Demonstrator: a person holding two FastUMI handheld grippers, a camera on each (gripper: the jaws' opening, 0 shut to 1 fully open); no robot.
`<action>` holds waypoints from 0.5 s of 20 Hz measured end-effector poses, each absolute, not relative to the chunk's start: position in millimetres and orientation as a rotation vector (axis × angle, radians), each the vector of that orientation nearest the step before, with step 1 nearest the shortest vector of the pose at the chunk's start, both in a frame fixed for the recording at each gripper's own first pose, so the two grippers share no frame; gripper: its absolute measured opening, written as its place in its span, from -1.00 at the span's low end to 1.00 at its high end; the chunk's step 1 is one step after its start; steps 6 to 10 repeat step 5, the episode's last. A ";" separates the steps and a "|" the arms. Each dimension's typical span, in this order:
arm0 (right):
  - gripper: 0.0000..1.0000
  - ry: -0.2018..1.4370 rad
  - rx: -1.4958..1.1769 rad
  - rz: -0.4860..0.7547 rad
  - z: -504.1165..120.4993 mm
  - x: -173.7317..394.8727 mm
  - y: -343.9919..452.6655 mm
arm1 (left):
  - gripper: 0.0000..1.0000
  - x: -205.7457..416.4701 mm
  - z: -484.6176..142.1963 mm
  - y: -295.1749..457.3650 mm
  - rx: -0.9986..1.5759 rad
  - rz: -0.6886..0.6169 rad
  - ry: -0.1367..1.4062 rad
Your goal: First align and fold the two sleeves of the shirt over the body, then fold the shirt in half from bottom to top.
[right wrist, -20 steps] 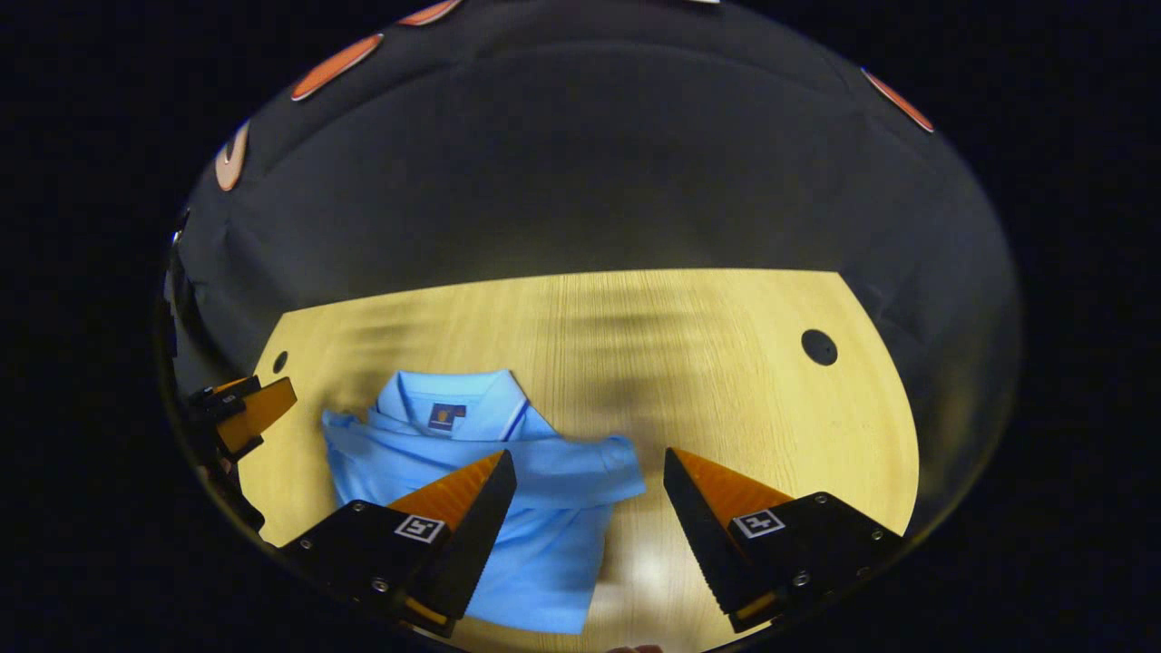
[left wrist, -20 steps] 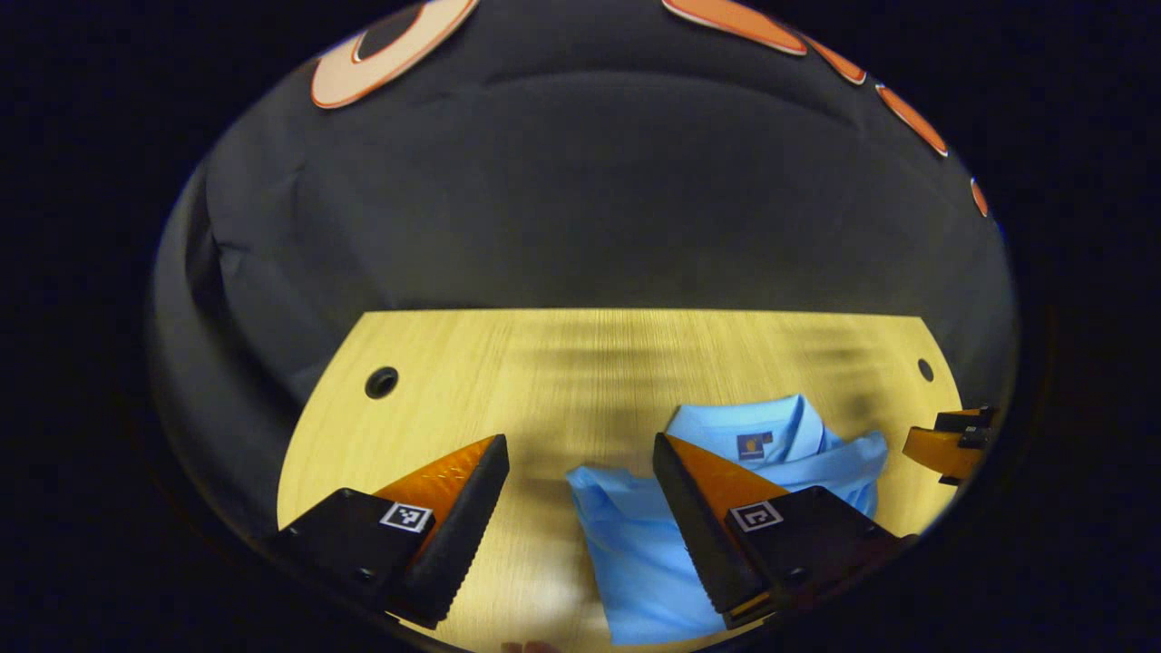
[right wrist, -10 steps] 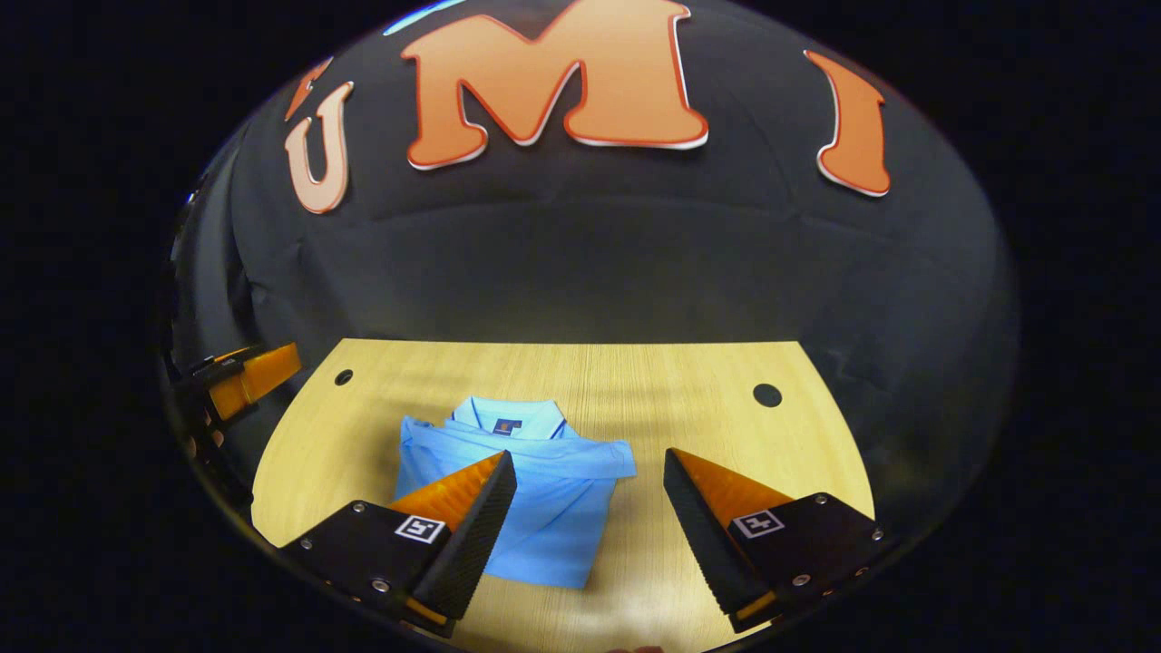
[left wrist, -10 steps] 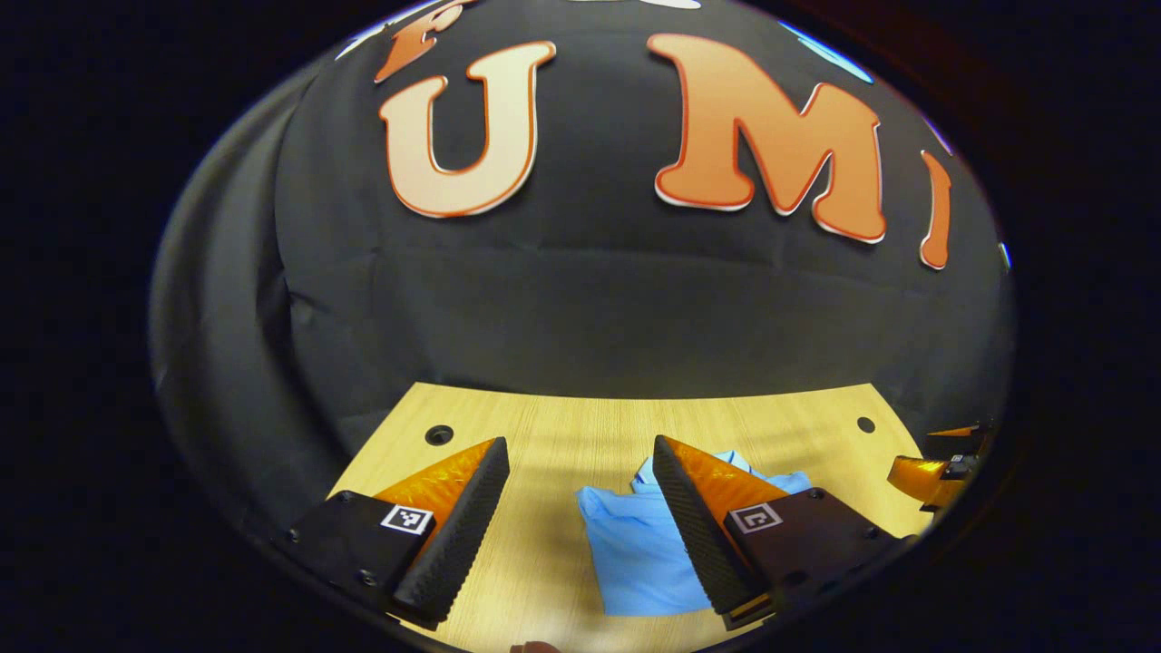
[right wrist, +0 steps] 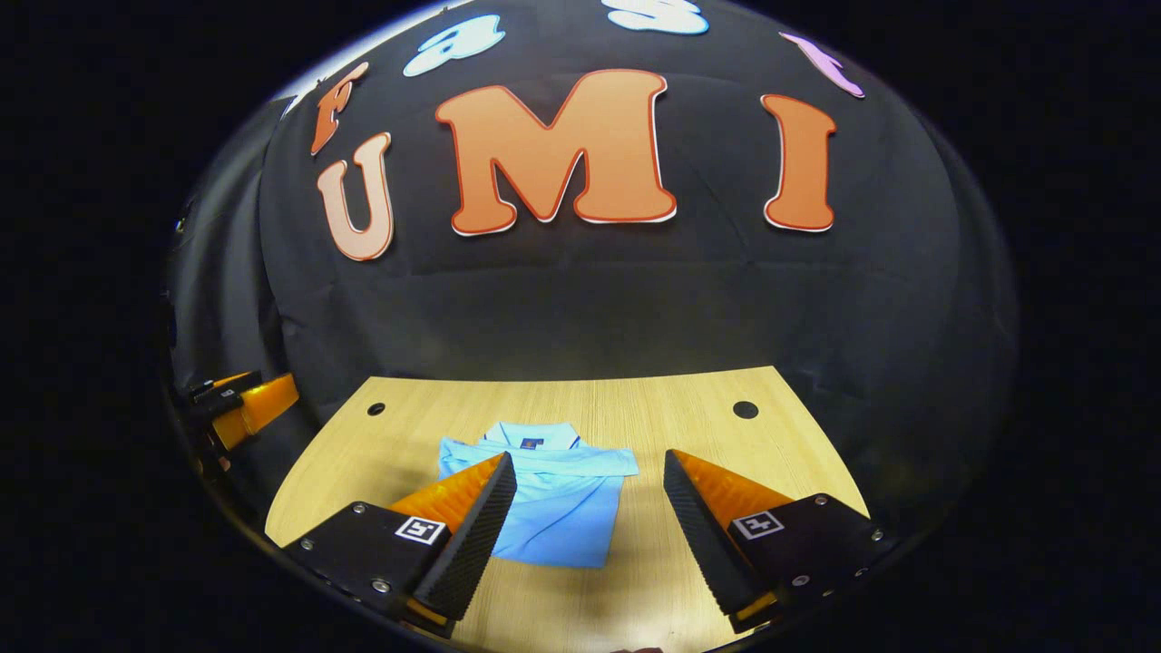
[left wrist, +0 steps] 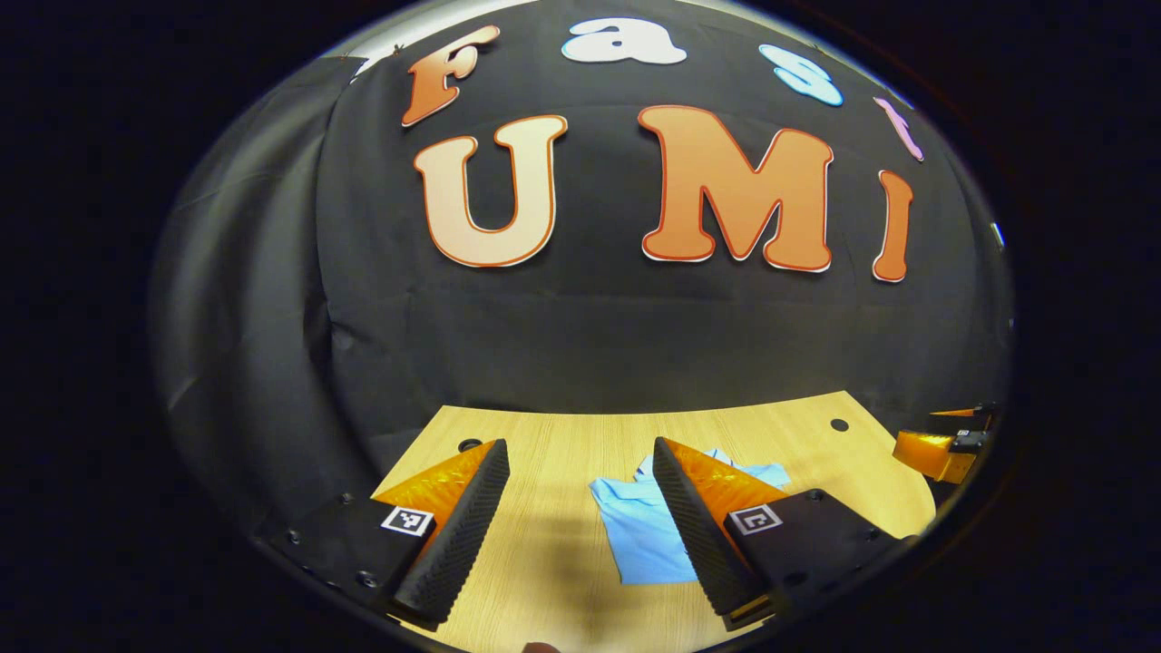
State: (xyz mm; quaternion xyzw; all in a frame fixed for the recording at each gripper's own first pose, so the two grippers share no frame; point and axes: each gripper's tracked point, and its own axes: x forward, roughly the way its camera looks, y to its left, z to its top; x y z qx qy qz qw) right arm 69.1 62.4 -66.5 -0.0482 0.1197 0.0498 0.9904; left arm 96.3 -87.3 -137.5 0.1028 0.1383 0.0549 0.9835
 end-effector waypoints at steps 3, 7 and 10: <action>0.98 0.177 -0.100 0.108 -51.9 54.8 67.2 | 1.00 78.6 -125.0 -82.3 0.215 0.117 0.245; 0.97 0.141 -0.109 0.103 -45.3 45.9 68.4 | 1.00 70.4 -120.1 -82.9 0.204 0.102 0.235; 0.97 0.141 -0.109 0.103 -45.3 45.9 68.4 | 1.00 70.4 -120.1 -82.9 0.204 0.102 0.235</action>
